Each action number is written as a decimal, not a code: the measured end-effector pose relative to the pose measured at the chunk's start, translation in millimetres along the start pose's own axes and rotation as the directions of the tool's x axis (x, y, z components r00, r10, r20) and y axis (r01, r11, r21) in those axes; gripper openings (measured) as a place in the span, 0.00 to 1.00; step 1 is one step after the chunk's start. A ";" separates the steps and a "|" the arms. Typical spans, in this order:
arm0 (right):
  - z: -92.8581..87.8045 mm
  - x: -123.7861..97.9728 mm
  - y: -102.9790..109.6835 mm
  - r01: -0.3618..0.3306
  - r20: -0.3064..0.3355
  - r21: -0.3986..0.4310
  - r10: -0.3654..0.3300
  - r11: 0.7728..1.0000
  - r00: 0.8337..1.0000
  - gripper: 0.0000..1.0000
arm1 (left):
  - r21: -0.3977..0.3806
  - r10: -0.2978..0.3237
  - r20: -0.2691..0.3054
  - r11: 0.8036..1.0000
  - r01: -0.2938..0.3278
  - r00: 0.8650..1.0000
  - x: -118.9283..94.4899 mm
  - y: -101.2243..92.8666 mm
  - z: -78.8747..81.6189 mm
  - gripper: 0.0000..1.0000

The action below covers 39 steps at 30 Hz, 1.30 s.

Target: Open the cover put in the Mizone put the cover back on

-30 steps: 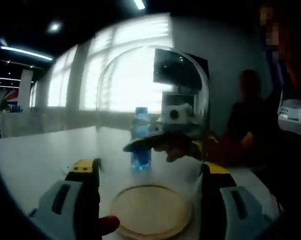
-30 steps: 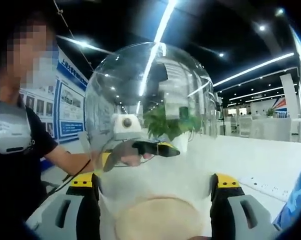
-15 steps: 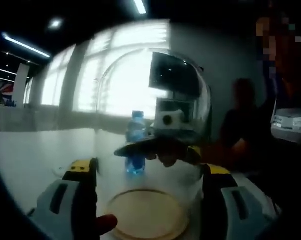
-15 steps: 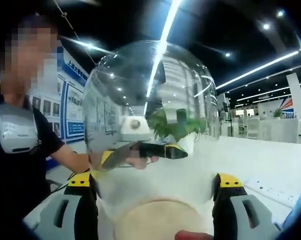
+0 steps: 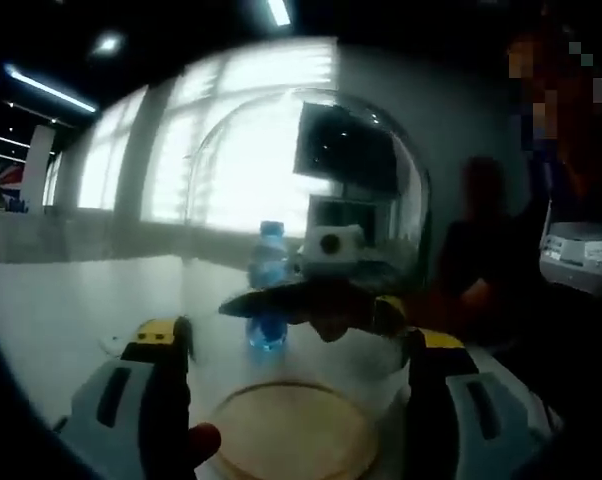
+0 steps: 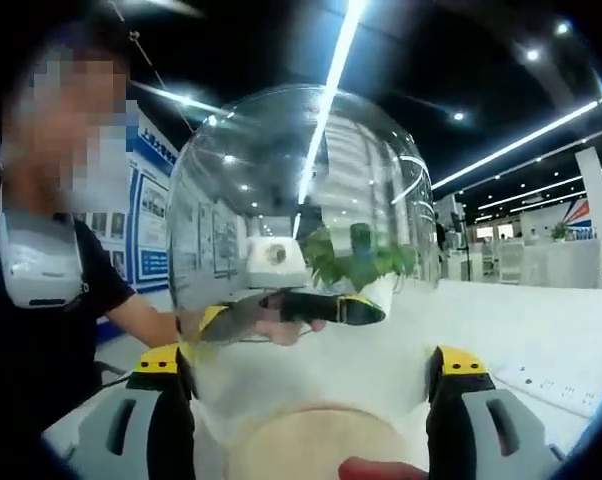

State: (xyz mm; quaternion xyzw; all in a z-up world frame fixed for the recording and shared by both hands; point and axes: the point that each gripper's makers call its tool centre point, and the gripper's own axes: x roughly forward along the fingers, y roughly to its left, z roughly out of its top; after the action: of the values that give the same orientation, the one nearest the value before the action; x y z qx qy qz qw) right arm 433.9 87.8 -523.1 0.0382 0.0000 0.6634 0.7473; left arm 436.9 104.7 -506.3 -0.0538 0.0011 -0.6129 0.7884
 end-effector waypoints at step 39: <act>32.4 -0.8 16.4 -0.020 -0.013 -0.093 0.019 0.995 1.000 0.90 | 0.069 0.031 -0.018 0.997 -0.029 0.999 2.9 -20.1 25.8 0.80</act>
State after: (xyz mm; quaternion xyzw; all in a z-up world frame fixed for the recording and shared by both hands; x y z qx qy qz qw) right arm 419.2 87.1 -490.0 -0.0006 -0.0269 0.6703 0.7416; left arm 420.0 99.2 -478.7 -0.0209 -0.0117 -0.6011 0.7988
